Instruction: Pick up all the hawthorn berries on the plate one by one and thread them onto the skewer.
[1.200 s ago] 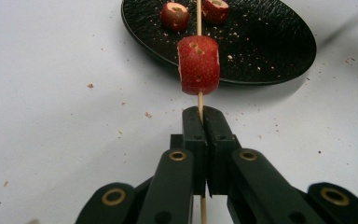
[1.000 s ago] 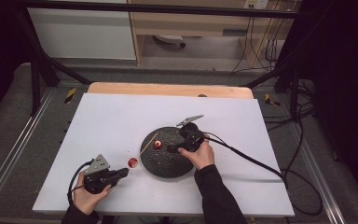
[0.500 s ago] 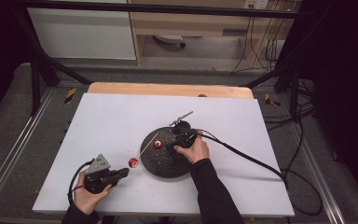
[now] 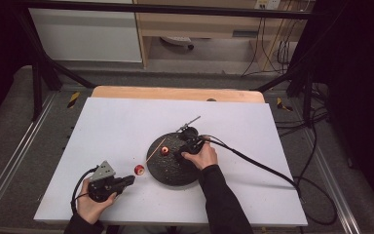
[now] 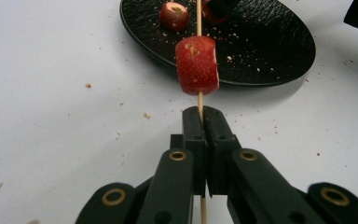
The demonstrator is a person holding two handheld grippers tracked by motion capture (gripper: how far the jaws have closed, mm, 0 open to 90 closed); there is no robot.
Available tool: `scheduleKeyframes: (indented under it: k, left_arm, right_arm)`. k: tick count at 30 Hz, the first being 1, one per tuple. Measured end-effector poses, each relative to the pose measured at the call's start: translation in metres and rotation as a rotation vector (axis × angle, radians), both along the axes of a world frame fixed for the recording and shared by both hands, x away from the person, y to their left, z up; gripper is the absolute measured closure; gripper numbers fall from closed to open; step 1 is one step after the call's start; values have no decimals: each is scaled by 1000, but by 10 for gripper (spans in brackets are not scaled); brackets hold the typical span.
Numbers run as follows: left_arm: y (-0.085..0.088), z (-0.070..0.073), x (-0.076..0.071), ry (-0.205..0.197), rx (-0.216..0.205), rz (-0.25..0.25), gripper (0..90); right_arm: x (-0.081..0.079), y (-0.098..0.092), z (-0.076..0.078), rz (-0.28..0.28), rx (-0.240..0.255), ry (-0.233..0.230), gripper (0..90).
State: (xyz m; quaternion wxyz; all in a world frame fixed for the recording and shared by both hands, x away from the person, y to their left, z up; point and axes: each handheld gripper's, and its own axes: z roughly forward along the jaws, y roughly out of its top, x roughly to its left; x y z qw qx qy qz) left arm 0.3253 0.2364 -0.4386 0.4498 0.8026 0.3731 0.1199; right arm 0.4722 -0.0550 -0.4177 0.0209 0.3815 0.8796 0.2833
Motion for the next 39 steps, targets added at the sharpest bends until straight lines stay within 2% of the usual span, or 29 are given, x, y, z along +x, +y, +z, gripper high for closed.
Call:
scheduleKeyframes:
  k: [13, 19, 31, 39]
  left_arm:
    - [0, 1, 0, -4, 2, 1, 885]
    - [0, 1, -1, -5, 5, -2, 886]
    - [-1, 1, -2, -11, 8, -4, 886]
    - [-2, 1, -3, -15, 8, -3, 885]
  right_arm:
    - [0, -1, 2, -25, 8, 19, 609]
    - [-4, -2, 9, -43, 52, 18, 612]
    - [-14, -8, 24, -62, 89, -11, 613]
    - [-25, -19, 28, -81, 167, -54, 614]
